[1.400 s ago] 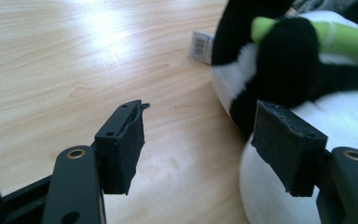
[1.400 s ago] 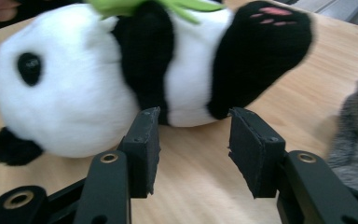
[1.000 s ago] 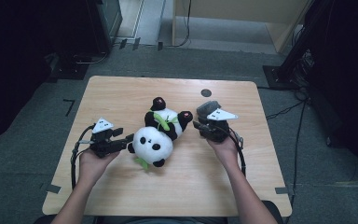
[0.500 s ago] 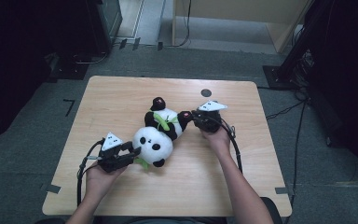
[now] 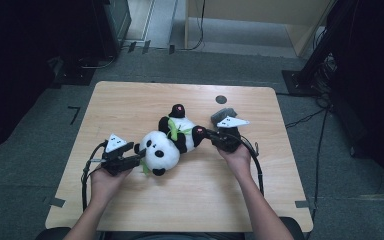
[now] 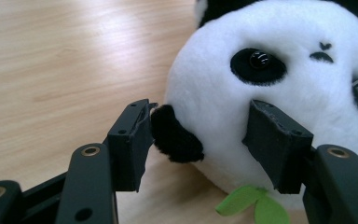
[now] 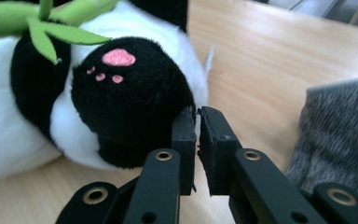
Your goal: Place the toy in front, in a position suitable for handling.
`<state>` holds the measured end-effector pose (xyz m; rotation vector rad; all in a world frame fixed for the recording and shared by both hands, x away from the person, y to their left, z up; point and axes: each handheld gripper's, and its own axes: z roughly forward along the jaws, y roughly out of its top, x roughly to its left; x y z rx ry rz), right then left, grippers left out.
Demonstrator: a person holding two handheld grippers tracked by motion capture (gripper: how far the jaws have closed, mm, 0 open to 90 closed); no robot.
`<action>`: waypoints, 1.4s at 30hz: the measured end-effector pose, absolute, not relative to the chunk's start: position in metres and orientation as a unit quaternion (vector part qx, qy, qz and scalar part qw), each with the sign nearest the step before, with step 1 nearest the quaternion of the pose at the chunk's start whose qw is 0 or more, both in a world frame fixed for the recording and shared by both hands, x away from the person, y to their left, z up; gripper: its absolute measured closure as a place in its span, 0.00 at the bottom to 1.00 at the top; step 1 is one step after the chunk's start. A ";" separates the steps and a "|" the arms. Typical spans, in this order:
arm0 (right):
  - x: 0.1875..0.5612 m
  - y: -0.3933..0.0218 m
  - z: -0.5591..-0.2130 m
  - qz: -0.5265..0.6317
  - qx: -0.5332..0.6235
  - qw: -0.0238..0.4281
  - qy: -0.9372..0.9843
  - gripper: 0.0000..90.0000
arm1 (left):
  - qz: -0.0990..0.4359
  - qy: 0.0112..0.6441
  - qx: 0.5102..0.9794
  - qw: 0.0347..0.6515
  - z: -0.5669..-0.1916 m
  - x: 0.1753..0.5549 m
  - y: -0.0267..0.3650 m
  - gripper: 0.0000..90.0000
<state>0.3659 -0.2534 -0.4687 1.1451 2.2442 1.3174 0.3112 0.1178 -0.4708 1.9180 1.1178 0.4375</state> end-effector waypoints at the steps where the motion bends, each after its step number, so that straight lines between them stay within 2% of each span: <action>1: 0.366 -0.253 -0.469 0.458 0.398 0.149 0.781 0.94 | 0.179 0.447 0.766 0.425 -0.471 0.314 0.119 0.45; 7: 0.350 -0.252 -0.470 0.447 0.389 0.156 0.790 0.94 | 0.187 0.450 0.762 0.426 -0.471 0.330 0.124 0.45; 9: 0.342 -0.252 -0.470 0.445 0.392 0.172 0.787 0.91 | 0.184 0.453 0.762 0.424 -0.469 0.334 0.126 0.45; 17: 0.351 -0.266 -0.469 0.447 0.427 0.217 0.756 0.89 | 0.179 0.454 0.762 0.425 -0.466 0.333 0.127 0.45; 19: 0.366 -0.265 -0.471 0.454 0.436 0.195 0.752 0.89 | 0.178 0.454 0.761 0.428 -0.467 0.333 0.127 0.44; 23: 0.369 -0.250 -0.475 0.453 0.409 0.187 0.770 0.84 | 0.173 0.457 0.755 0.437 -0.471 0.334 0.129 0.43; 27: 0.366 -0.244 -0.473 0.457 0.396 0.176 0.777 0.89 | 0.162 0.466 0.748 0.445 -0.473 0.340 0.131 0.45; 31: 0.351 -0.248 -0.469 0.445 0.385 0.152 0.794 0.89 | 0.155 0.455 0.758 0.442 -0.472 0.351 0.131 0.46; 35: 0.338 -0.248 -0.468 0.441 0.379 0.152 0.799 0.87 | 0.136 0.457 0.757 0.446 -0.472 0.361 0.134 0.45; 42: 0.317 -0.245 -0.470 0.441 0.385 0.136 0.799 0.79 | 0.139 0.435 0.767 0.451 -0.471 0.377 0.134 0.46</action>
